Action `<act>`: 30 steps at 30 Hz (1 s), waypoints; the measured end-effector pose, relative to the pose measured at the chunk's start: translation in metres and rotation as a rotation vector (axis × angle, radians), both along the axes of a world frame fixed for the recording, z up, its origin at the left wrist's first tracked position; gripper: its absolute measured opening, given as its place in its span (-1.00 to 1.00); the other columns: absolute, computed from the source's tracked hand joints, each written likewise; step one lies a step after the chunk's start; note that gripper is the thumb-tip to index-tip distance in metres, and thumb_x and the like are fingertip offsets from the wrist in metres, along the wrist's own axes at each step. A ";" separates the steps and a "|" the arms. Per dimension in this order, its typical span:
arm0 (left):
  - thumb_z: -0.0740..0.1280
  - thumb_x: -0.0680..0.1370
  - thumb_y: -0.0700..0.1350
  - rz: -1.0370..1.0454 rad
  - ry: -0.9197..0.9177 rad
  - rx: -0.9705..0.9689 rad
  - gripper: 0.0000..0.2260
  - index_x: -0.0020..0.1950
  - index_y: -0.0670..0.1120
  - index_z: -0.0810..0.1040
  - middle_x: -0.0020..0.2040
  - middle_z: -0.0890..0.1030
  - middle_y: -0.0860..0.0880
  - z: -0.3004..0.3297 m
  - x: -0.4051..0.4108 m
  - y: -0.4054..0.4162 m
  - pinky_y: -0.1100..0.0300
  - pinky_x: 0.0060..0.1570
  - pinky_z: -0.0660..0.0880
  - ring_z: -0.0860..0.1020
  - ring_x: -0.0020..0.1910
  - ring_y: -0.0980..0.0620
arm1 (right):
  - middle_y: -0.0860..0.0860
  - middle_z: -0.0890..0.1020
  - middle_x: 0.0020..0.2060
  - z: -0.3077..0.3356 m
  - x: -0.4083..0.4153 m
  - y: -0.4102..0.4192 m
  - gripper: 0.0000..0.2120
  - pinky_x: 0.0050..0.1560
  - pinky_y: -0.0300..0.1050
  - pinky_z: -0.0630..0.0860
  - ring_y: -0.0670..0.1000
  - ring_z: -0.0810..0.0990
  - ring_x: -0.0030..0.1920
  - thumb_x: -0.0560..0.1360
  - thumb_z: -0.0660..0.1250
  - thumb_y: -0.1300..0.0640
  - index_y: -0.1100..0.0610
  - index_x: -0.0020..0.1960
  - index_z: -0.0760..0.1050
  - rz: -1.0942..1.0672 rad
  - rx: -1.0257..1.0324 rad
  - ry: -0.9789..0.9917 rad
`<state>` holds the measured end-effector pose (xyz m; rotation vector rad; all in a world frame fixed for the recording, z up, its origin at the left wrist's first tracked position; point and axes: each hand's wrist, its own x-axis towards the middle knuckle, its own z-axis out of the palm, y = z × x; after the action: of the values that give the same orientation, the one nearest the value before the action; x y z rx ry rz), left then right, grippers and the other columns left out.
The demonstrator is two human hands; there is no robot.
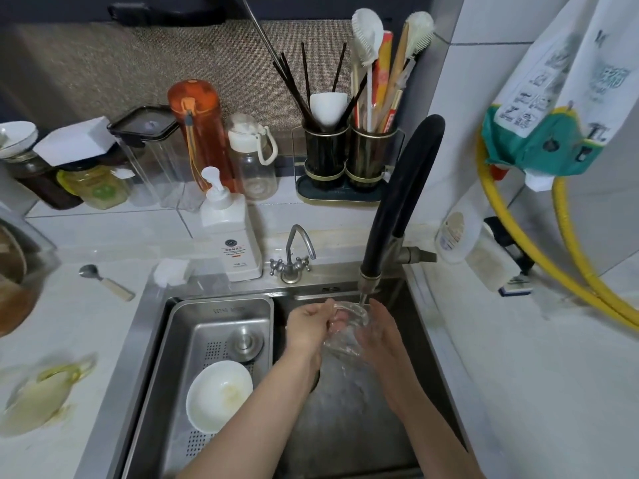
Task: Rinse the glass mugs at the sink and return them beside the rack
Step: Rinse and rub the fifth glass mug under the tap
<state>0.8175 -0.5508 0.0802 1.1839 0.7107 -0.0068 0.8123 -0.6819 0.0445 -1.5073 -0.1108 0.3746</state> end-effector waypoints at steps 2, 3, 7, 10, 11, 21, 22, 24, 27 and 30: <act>0.17 0.62 -0.25 -0.057 -0.045 0.042 -0.70 -0.24 -0.23 0.60 -0.45 0.65 -0.02 -0.002 -0.003 -0.003 0.39 -0.49 0.44 0.57 -0.52 0.16 | -0.09 0.48 0.27 0.000 0.004 0.003 -0.53 0.23 0.11 0.52 -0.07 0.51 0.27 0.44 0.40 -0.16 -0.16 0.32 0.39 -0.003 -0.009 0.053; 0.14 0.63 -0.26 -0.099 -0.073 0.052 -0.68 -0.22 -0.20 0.61 -0.41 0.66 -0.01 -0.002 -0.006 -0.003 0.40 -0.45 0.46 0.59 -0.47 0.16 | -0.07 0.46 0.29 -0.001 0.007 0.003 -0.55 0.25 0.18 0.49 -0.03 0.51 0.29 0.44 0.40 -0.18 -0.16 0.29 0.42 -0.019 0.009 0.071; 0.15 0.64 -0.17 -0.217 -0.112 0.095 -0.75 0.06 -0.30 0.56 -0.19 0.69 -0.11 -0.013 -0.014 0.003 0.23 -0.32 0.57 0.65 -0.33 0.03 | -0.10 0.47 0.27 -0.003 0.011 0.004 -0.54 0.27 0.09 0.46 -0.05 0.51 0.27 0.47 0.27 -0.27 -0.14 0.31 0.41 0.002 0.009 0.080; 0.21 0.62 -0.17 -0.165 -0.059 0.124 -0.73 0.07 -0.40 0.52 -0.17 0.68 -0.20 -0.018 -0.012 0.003 0.16 -0.29 0.57 0.64 -0.33 -0.07 | -0.17 0.59 0.12 -0.006 0.005 0.009 -0.70 0.11 -0.21 0.48 -0.20 0.57 0.12 0.54 0.27 0.00 -0.15 0.27 0.41 0.015 -0.036 0.010; 0.23 0.61 -0.17 -0.143 -0.054 0.110 -0.73 0.04 -0.41 0.52 -0.21 0.68 -0.20 -0.018 -0.010 0.003 0.16 -0.32 0.57 0.63 -0.36 -0.07 | -0.12 0.62 0.09 -0.009 0.003 0.009 -0.64 0.11 -0.17 0.50 -0.14 0.60 0.11 0.51 0.35 0.11 -0.13 0.26 0.42 0.009 -0.052 -0.025; 0.15 0.64 -0.13 -0.282 -0.204 0.234 -0.75 0.10 -0.18 0.59 -0.15 0.69 0.00 -0.007 -0.012 -0.002 0.37 -0.12 0.50 0.63 -0.17 0.19 | 0.05 0.56 0.18 -0.005 0.020 0.010 -0.41 0.08 -0.10 0.60 -0.06 0.61 0.16 0.42 0.45 -0.05 0.02 0.36 0.29 -0.054 0.042 0.100; 0.15 0.64 -0.13 -0.341 -0.219 0.258 -0.76 0.17 -0.14 0.58 -0.03 0.68 -0.01 -0.010 -0.013 -0.001 0.36 0.02 0.48 0.62 -0.04 0.15 | 0.10 0.59 0.14 -0.005 0.021 0.008 -0.35 0.00 -0.07 0.63 0.03 0.62 0.14 0.37 0.49 -0.10 0.05 0.34 0.32 -0.052 0.091 0.159; 0.21 0.62 -0.12 -0.399 -0.251 0.394 -0.81 0.09 -0.05 0.62 -0.02 0.66 -0.02 -0.016 -0.009 0.002 0.13 0.19 0.48 0.60 0.02 0.03 | 0.14 0.59 0.14 -0.001 0.019 0.003 -0.43 -0.01 0.08 0.63 0.13 0.61 0.14 0.40 0.43 -0.18 0.03 0.30 0.39 -0.042 0.125 0.240; 0.31 0.55 -0.08 -0.410 -0.230 0.546 -0.79 -0.26 0.07 0.62 -0.27 0.67 0.00 -0.018 -0.001 -0.005 -0.10 0.02 0.56 0.65 -0.22 -0.05 | 0.14 0.53 0.24 -0.009 0.009 -0.004 -0.46 -0.05 0.11 0.62 0.10 0.61 0.17 0.44 0.41 -0.14 0.01 0.34 0.38 -0.050 0.229 0.348; 0.33 0.53 0.02 -0.378 -0.139 0.680 -0.75 -0.31 -0.01 0.63 -0.35 0.67 -0.01 -0.013 0.009 -0.017 0.01 -0.09 0.59 0.65 -0.31 0.00 | 0.10 0.58 0.18 -0.013 -0.001 -0.006 -0.51 0.00 0.19 0.61 0.08 0.65 0.11 0.42 0.46 0.16 -0.05 0.29 0.39 -0.092 0.337 0.332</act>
<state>0.8269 -0.5680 0.0668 1.9384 0.3572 0.0018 0.8115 -0.6882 0.0318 -1.0984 0.1521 0.5006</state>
